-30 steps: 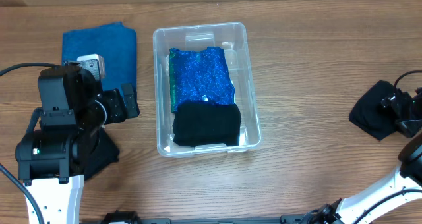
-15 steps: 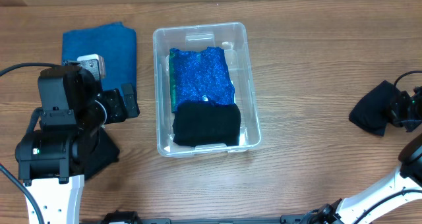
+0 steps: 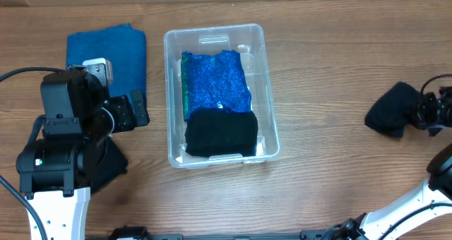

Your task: Pack container

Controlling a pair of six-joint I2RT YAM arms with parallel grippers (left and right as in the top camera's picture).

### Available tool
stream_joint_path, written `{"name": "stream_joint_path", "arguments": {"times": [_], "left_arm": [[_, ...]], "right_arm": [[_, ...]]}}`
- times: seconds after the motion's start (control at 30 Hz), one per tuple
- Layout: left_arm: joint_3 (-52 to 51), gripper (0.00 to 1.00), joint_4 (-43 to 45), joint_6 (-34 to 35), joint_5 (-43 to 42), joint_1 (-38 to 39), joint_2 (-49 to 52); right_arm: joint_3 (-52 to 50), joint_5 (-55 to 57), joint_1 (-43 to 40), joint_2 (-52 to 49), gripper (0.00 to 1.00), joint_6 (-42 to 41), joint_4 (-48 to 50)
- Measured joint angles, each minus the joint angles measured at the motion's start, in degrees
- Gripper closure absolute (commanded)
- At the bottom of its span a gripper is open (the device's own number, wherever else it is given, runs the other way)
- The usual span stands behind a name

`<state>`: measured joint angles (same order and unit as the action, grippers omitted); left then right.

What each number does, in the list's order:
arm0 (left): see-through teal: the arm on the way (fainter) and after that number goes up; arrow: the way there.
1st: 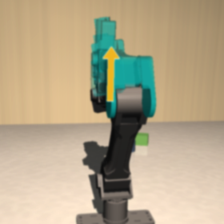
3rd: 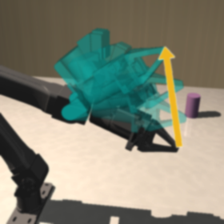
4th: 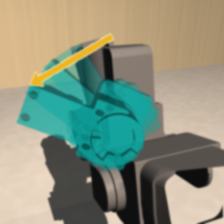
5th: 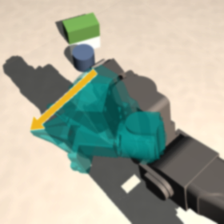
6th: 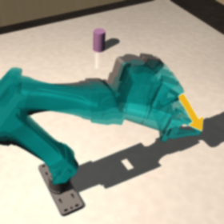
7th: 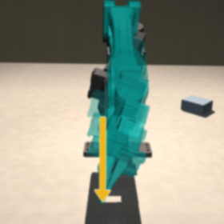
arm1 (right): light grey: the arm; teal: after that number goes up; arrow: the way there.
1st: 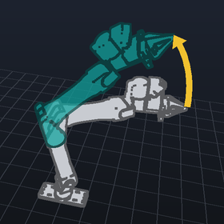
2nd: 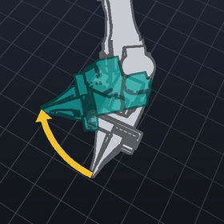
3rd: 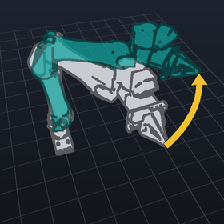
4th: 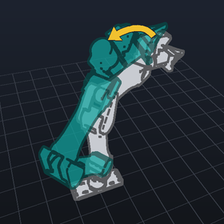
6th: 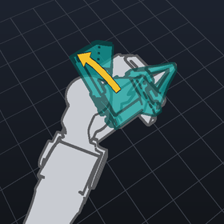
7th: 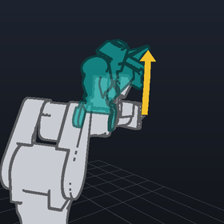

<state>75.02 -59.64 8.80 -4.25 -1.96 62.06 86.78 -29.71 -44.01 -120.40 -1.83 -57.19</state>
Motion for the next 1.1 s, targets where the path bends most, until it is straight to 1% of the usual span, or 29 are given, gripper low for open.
{"name": "stream_joint_path", "arguments": {"times": [0.17, 0.33, 0.4, 0.53, 0.7, 0.77, 1.0, 1.07, 1.1], "left_arm": [[0.0, 0.0, 0.0, 0.0, 0.0, 0.0, 0.0], [0.0, 0.0, -0.2, 0.0, 0.0, 0.0, 0.0], [0.0, 0.0, -0.2, 0.0, 0.0, 0.0, 0.0], [0.0, 0.0, -0.8, 0.0, 0.0, 0.0, 0.0], [0.0, 0.0, -1.2, 0.0, 0.0, 0.0, 0.0], [0.0, 0.0, -1.2, 0.0, 0.0, 0.0, 0.0], [0.0, 0.0, -1.3, 0.0, 0.0, 0.0, 0.0], [0.0, 0.0, -1.3, 0.0, 0.0, 0.0, 0.0], [0.0, 0.0, -1.3, 0.0, 0.0, 0.0, 0.0]], "right_arm": [[3.4, -6.2, 2.3, 3.5, 0.96, 1.1, -1.2], [8.6, -8.6, 9.0, 13.4, 0.96, 2.9, -4.2], [12.4, -9.8, 15.8, 19.2, 0.96, 4.9, -6.5], [16.3, -9.6, 26.2, 22.6, 0.96, 10.9, -11.2], [17.9, -3.2, 44.8, 22.9, 0.96, 21.9, -15.0], [17.9, -1.1, 50.8, 22.9, 0.96, 26.9, -16.4], [17.9, 4.1, 70.9, 22.8, 0.96, 53.0, -23.2], [17.9, 5.4, 75.3, 22.5, 0.96, 59.2, -25.3], [17.9, 5.9, 76.7, 22.2, 0.96, 60.7, -25.8]]}}
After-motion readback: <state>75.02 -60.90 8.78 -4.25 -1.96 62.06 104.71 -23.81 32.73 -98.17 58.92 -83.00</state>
